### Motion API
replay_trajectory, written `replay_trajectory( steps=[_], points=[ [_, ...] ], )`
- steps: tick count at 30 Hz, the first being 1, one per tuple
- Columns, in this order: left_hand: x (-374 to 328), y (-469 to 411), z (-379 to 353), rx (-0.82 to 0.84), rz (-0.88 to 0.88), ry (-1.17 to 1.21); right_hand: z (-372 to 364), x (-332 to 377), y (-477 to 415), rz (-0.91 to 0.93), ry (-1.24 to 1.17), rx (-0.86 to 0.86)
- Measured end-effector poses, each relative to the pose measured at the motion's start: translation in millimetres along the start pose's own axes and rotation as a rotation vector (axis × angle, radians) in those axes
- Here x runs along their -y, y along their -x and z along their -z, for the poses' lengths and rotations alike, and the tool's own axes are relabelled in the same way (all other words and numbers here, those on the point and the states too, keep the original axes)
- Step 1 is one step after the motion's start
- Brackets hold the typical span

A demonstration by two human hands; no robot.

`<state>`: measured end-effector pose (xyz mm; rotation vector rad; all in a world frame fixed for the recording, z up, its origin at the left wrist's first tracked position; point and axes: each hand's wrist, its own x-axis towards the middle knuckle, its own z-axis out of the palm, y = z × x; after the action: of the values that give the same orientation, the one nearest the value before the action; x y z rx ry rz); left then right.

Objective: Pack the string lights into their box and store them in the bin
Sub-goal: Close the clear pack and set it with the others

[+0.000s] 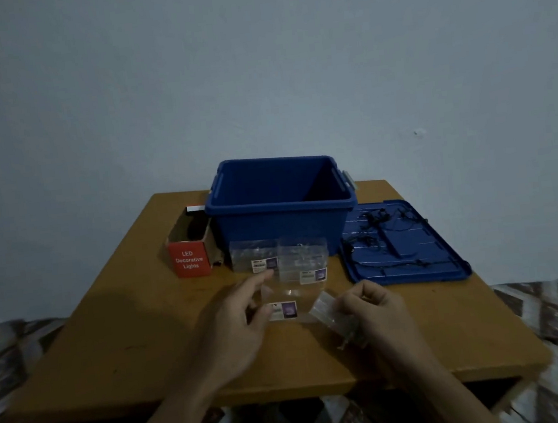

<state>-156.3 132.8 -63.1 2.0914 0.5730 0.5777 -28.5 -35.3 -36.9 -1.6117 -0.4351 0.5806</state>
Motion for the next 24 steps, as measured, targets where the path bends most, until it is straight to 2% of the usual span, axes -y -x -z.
replay_trajectory(
  steps=[6, 11, 18, 24],
  points=[
    [7.2, -2.0, -3.5, 0.013, -0.046, -0.026, 3.4, 15.7, -10.9, 0.229, -0.074, -0.054],
    [12.2, -2.9, -3.0, 0.05, -0.059, -0.019, -13.2, 23.4, -23.1, 0.405, -0.021, -0.026],
    [18.3, -2.0, -2.6, 0.041, -0.09, -0.011, -26.1, 11.2, -26.1, 0.466, 0.077, 0.012],
    [19.2, -2.8, -4.7, 0.026, -0.129, 0.101, -23.6, -2.7, -24.6, 0.539, 0.139, 0.025]
  ],
)
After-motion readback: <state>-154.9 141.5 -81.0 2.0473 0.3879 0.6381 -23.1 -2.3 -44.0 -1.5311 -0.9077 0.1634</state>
